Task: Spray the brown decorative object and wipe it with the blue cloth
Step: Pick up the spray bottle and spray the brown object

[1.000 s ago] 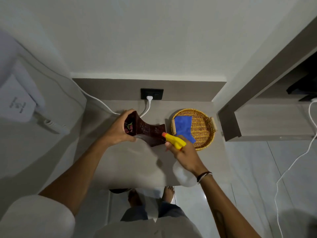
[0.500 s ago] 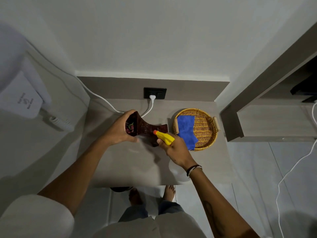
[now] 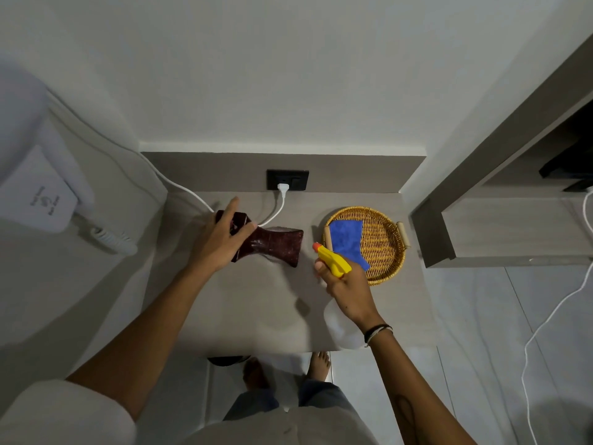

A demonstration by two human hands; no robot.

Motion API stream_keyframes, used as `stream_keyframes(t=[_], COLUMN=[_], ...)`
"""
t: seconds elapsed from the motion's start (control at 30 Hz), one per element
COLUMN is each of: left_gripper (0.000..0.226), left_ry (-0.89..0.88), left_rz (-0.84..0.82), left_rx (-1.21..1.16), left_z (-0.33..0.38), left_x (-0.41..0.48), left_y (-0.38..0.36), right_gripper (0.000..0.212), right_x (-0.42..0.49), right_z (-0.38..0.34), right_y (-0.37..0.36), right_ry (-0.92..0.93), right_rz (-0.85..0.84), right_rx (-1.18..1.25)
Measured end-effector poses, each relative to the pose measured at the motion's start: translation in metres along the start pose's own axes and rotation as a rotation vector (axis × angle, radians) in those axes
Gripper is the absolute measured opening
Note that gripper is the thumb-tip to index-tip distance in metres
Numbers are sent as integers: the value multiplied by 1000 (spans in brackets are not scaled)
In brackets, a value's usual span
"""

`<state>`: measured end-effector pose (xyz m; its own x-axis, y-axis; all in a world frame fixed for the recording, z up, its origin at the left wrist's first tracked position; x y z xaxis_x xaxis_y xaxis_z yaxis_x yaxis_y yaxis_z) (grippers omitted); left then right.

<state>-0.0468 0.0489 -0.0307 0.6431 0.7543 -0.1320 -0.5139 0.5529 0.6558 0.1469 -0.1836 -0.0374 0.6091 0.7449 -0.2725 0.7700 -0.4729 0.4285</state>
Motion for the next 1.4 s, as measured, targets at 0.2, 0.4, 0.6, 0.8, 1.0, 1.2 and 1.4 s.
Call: stream_keyframes(t=[0.2,0.4,0.6,0.8,1.0,1.2,1.4], left_gripper=[101,129,94,138,137,109,72], left_ry=[196,102,-29,-79,-191,-242,33], left_rz=[-41,-159,-145,-242,-306,-153,-30], left_rx=[-29,-12,-122,-119,159,244,-20], left_z=[-4,3,2,-1,0,11,1], left_x=[9,2,0,-5,-2,5,4], left_y=[4,9,7,10,15,19,16], right_gripper=[41,39,33,42,43,30,26], right_x=[8,16,18,26,26,24,17], right_z=[-6,-18,-30,-36,-33,-21,-14], right_y=[2,-13,-36,-38,-35,-22,-17], right_ry=[10,80,136,137,145,89,123], right_rz=[-25,-161,-246,-220,-211,-141,-184], right_rx=[-30,-77,-126,-100,-132,-96,-167])
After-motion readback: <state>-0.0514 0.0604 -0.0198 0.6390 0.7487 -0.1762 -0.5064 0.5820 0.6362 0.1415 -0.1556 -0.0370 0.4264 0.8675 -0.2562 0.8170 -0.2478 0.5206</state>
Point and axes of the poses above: each hand's wrist, its own x-axis towards the middle knuckle, its own y-axis out of the back of the hand, z = x × y, the point moved 4 cm from there along x, towards the middle knuckle, and after that the axes turned 13 degrees about -y, right-handed, at the moved point
